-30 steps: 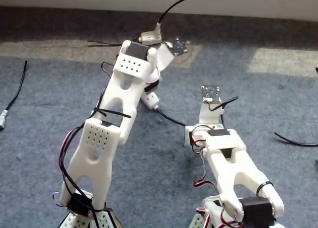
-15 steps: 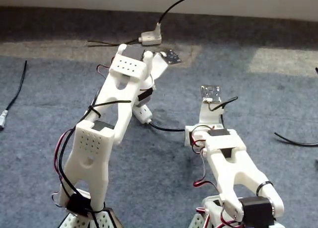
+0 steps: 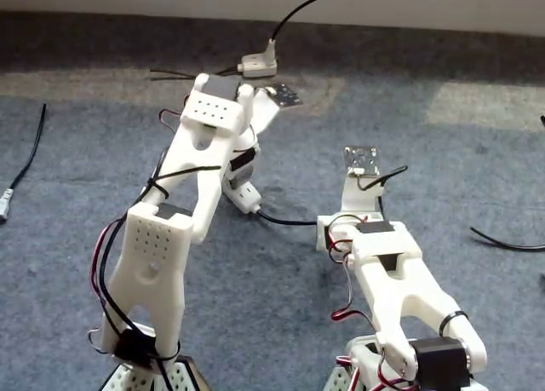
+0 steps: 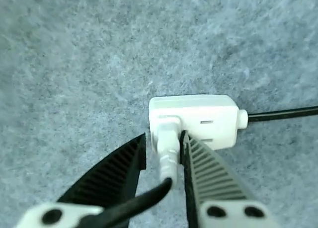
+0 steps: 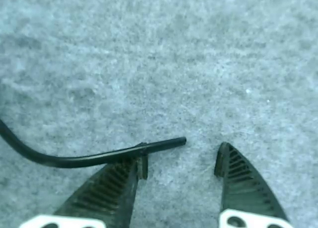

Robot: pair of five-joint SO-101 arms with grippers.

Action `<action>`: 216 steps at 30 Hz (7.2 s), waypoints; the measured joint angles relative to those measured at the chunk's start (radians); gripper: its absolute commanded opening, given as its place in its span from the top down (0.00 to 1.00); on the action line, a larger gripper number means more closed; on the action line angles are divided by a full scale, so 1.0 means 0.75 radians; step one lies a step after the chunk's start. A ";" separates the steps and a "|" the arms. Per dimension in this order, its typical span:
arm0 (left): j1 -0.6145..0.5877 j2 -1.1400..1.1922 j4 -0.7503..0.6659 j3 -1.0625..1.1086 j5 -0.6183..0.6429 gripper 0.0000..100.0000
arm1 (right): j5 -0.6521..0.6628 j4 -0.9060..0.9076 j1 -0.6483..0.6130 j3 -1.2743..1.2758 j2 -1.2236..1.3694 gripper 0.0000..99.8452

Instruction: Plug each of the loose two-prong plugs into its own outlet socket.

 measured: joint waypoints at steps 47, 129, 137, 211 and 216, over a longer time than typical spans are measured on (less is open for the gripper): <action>-0.444 -1.937 -0.914 1.911 1.281 0.80 | 0.843 0.988 -0.317 -1.074 0.002 0.76; -0.438 -1.972 -1.831 2.584 1.279 0.80 | 0.495 0.029 0.121 -2.709 1.631 0.78; -0.409 -1.972 -1.831 2.584 1.277 0.80 | 0.288 -0.070 0.119 -2.645 1.631 0.70; -0.376 -1.972 -1.864 2.602 1.272 0.80 | 0.460 1.604 0.996 -2.733 1.334 0.96; -0.376 -1.972 -1.864 2.602 1.272 0.80 | 0.293 1.606 0.618 -2.404 1.095 0.95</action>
